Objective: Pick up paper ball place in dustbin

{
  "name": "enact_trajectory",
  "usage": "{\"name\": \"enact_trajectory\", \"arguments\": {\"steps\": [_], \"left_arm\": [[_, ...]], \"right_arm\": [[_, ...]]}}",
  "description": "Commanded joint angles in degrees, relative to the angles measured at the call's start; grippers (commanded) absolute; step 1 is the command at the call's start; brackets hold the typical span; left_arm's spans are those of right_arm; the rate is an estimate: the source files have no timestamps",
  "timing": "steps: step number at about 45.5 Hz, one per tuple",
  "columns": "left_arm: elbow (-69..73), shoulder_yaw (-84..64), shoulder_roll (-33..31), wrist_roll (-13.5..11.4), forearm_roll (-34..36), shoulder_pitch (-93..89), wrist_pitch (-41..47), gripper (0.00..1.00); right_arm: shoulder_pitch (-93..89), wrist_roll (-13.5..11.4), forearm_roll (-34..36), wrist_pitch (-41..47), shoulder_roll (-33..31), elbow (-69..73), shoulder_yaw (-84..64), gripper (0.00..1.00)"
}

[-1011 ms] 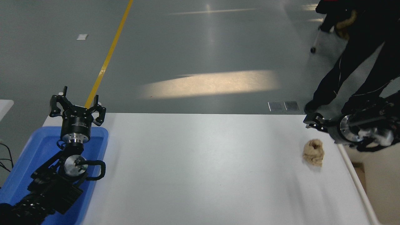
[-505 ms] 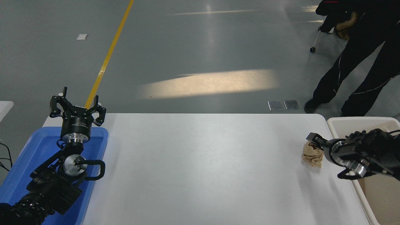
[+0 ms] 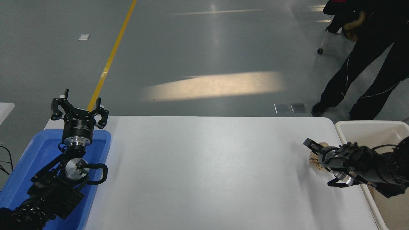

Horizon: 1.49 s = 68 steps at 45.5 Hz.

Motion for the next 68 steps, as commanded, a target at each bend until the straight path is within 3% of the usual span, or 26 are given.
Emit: {"name": "enact_trajectory", "arguments": {"steps": [1, 3, 6, 8, 9, 18, 21, 32, 39, 45, 58, 63, 68], "left_arm": [[-0.05, 0.0, 0.0, 0.0, 0.0, 0.0, 0.0, 0.99], [-0.05, 0.0, 0.0, 0.0, 0.0, 0.0, 0.0, 0.99], [0.04, 0.0, 0.0, 0.0, 0.0, 0.0, 0.0, 0.99], [-0.05, 0.0, 0.0, 0.0, 0.0, 0.0, 0.0, 0.99], [-0.05, 0.0, 0.0, 0.0, 0.0, 0.0, 0.0, 0.99], [-0.05, 0.09, 0.09, 0.0, 0.0, 0.0, 0.0, 0.99], [-0.05, 0.09, 0.0, 0.0, 0.0, 0.0, 0.0, 0.99], [0.04, 0.09, 0.0, 0.0, 0.0, -0.09, 0.0, 0.99], [0.04, 0.09, 0.09, 0.0, 0.0, 0.0, 0.0, 0.99], [0.04, 0.09, 0.09, 0.0, 0.0, 0.0, 0.0, 0.99], [0.04, 0.09, 0.09, 0.0, -0.09, 0.0, 0.09, 0.99], [0.04, 0.09, 0.0, 0.0, -0.09, 0.0, 0.09, 0.99], [0.04, 0.09, 0.0, 0.0, -0.09, 0.0, 0.09, 0.99]], "right_arm": [[-2.42, -0.26, -5.56, 0.51, 1.25, -3.42, 0.18, 0.64], [-2.5, -0.26, -6.09, 0.59, 1.16, -3.42, -0.09, 0.5], [-2.59, -0.44, -6.44, 1.03, 1.16, -3.42, -0.35, 0.18], [-2.59, -0.61, -6.44, 1.56, 0.99, -3.42, -0.35, 0.03], [-2.59, -0.7, -6.35, 2.0, 0.99, -3.33, -0.27, 0.0], [-1.1, -0.7, -5.65, 2.62, 0.37, -1.4, 0.53, 0.0], [1.53, -0.53, -5.91, 2.62, -2.43, 2.37, 0.44, 0.0], [25.33, -0.09, -11.71, 3.58, -16.4, 34.08, -1.67, 0.0], [44.58, 0.09, -12.94, 7.71, -18.87, 50.7, -12.82, 0.0], [60.66, 1.67, -13.03, 17.27, -20.45, 60.9, -17.93, 0.0], [89.85, 4.39, -11.89, 54.1, -20.98, 60.9, -19.34, 0.0], [96.36, 4.75, -10.92, 61.05, -20.9, 60.9, -19.43, 0.0], [101.9, 4.75, -9.17, 61.5, -20.9, 60.9, -20.39, 0.0]]}}
